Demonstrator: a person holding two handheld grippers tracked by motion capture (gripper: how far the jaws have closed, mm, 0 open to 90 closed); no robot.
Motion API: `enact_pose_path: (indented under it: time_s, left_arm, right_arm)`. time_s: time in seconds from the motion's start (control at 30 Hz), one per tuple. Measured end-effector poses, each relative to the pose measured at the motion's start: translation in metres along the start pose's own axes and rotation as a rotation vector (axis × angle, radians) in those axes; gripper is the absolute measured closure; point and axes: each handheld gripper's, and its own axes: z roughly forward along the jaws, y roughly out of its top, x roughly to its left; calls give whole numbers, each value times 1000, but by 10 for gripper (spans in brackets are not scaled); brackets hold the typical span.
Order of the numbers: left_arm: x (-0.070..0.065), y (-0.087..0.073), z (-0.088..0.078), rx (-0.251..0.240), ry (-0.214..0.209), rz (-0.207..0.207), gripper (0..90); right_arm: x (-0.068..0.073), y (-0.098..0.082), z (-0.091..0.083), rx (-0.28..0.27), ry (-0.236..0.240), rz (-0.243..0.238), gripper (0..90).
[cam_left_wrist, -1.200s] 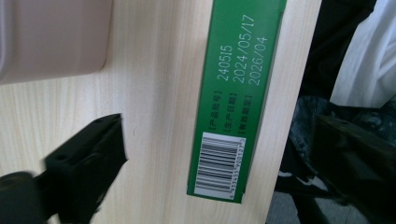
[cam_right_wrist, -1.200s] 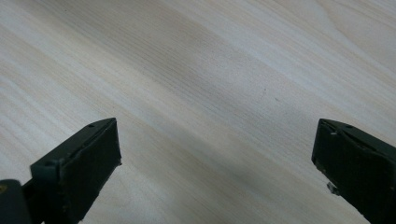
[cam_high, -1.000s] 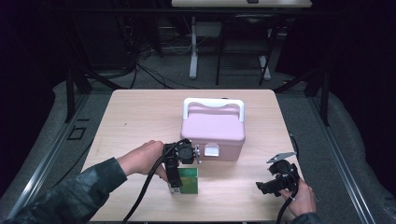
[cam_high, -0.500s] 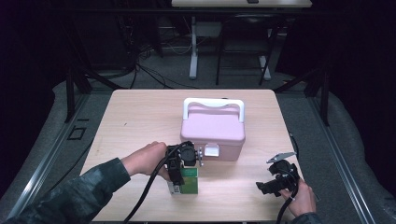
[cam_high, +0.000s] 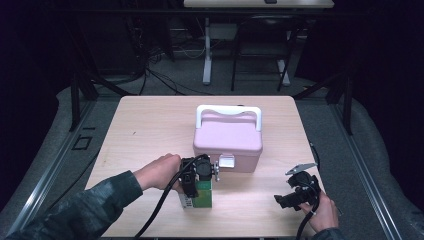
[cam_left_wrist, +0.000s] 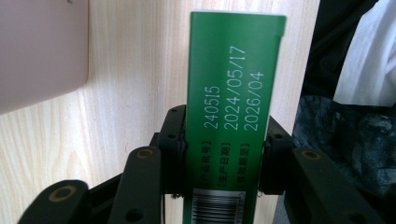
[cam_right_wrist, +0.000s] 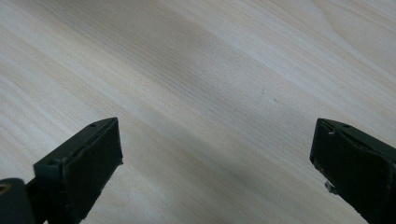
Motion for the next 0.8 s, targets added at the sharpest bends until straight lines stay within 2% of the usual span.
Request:
enact_pose_path:
  time_s: [0.1, 0.3, 0.37, 0.4, 0.47, 0.5, 0.57, 0.7, 0.8]
  left_arm:
    - [-2, -1, -1, -9, 20, -2, 631]
    - [-2, -7, -10, -5, 23, -8, 632]
    - [-1, -10, -13, -5, 25, -20, 631]
    - [-1, -11, -15, -3, 41, -21, 631]
    - [1, -15, -17, -9, 33, -37, 631]
    - [1, -17, -18, -4, 49, -40, 631]
    - [2, -20, -19, -2, 36, -51, 631]
    - [2, -27, -20, 12, 52, -71, 631]
    - [4, -32, -21, 16, 49, -80, 631]
  right_arm:
    - [-1, 0, 0, 1, -5, -4, 20]
    - [0, 0, 0, -1, 2, 1, 20]
    - [0, 0, 0, -1, 1, 1, 20]
    - [0, 0, 0, 0, 2, 1, 20]
    - [0, 0, 0, 0, 1, -1, 20]
    - [-1, 0, 0, 2, -6, -8, 20]
    - [0, 0, 0, 2, -5, -6, 20]
    - [0, 0, 0, 2, -4, -7, 20]
    - [0, 0, 0, 3, -6, -9, 20]
